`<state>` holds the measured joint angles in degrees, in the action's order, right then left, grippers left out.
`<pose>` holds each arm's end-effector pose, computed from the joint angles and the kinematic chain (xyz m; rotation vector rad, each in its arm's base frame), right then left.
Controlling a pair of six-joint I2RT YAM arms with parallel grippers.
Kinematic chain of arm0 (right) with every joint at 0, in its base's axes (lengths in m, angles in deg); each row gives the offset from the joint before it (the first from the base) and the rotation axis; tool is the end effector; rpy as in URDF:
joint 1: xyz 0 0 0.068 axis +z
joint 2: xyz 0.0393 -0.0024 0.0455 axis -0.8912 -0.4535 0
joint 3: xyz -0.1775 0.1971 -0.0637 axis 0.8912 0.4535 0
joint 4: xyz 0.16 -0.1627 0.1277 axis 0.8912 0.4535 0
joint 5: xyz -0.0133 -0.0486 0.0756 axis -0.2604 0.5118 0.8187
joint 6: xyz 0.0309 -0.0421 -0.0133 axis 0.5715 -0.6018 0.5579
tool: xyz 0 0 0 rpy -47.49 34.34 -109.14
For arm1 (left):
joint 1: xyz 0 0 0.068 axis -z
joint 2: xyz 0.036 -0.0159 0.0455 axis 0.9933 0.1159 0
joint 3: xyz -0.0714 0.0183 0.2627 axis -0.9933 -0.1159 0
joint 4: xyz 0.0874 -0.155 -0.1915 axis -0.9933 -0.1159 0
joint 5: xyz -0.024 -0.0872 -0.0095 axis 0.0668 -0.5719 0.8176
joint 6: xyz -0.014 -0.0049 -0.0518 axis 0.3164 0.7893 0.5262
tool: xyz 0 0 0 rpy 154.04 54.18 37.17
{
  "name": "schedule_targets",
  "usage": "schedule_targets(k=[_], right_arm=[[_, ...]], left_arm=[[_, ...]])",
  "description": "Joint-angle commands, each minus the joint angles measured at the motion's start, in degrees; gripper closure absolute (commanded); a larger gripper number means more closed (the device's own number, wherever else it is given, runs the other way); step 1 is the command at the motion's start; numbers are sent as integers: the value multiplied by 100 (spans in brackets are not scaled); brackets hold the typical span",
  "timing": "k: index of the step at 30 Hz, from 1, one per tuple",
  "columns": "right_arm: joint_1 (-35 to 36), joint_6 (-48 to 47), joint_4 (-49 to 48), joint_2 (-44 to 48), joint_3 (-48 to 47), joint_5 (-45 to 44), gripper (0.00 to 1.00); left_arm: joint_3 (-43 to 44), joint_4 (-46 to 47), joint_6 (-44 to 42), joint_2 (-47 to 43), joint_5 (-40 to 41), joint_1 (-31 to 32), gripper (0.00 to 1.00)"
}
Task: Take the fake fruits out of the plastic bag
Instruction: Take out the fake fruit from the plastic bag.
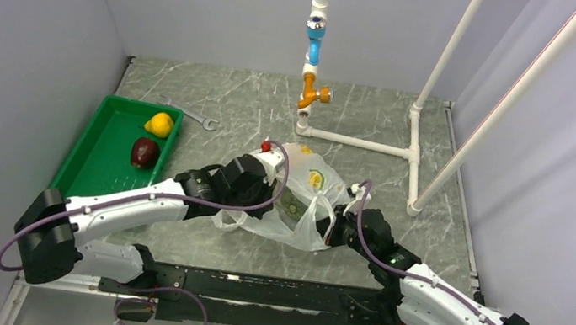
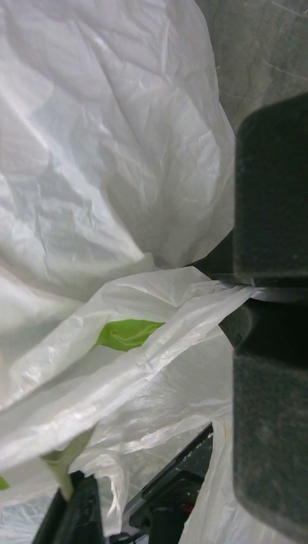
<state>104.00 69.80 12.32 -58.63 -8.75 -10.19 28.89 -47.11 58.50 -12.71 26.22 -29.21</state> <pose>0.1250 0.1115 0.1650 -0.2077 2.1447 0.8355 0.1589 -0.2174 0.2583 0.5754 2.3019 -0.6579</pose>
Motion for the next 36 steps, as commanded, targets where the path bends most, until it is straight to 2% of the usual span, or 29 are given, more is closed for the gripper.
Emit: schedule_targets(k=[1, 6, 17, 22, 26, 31, 36], right_arm=[[-14, -113, -205, 194, -134, -218, 100], [-11, -158, -77, 23, -195, -294, 100], [-15, -217, -67, -97, -239, -165, 100], [-10, -250, -192, -151, -186, -25, 100], [-12, -233, -244, -139, -155, 20, 100], [-11, -225, -209, -70, -146, 28, 100], [-11, -261, -223, -45, -128, 37, 100]], left_arm=[[-145, 167, 75, -456, -410, 120, 100], [-84, 179, -34, -742, -592, 115, 100], [232, 180, 350, -1752, -246, 118, 100], [482, 64, 312, -1792, -246, 120, 100], [1073, -463, 494, -1632, -246, 6, 100], [1820, -1106, 393, -1585, 338, -107, 100], [2543, -1666, 20, -1466, -65, -879, 100]])
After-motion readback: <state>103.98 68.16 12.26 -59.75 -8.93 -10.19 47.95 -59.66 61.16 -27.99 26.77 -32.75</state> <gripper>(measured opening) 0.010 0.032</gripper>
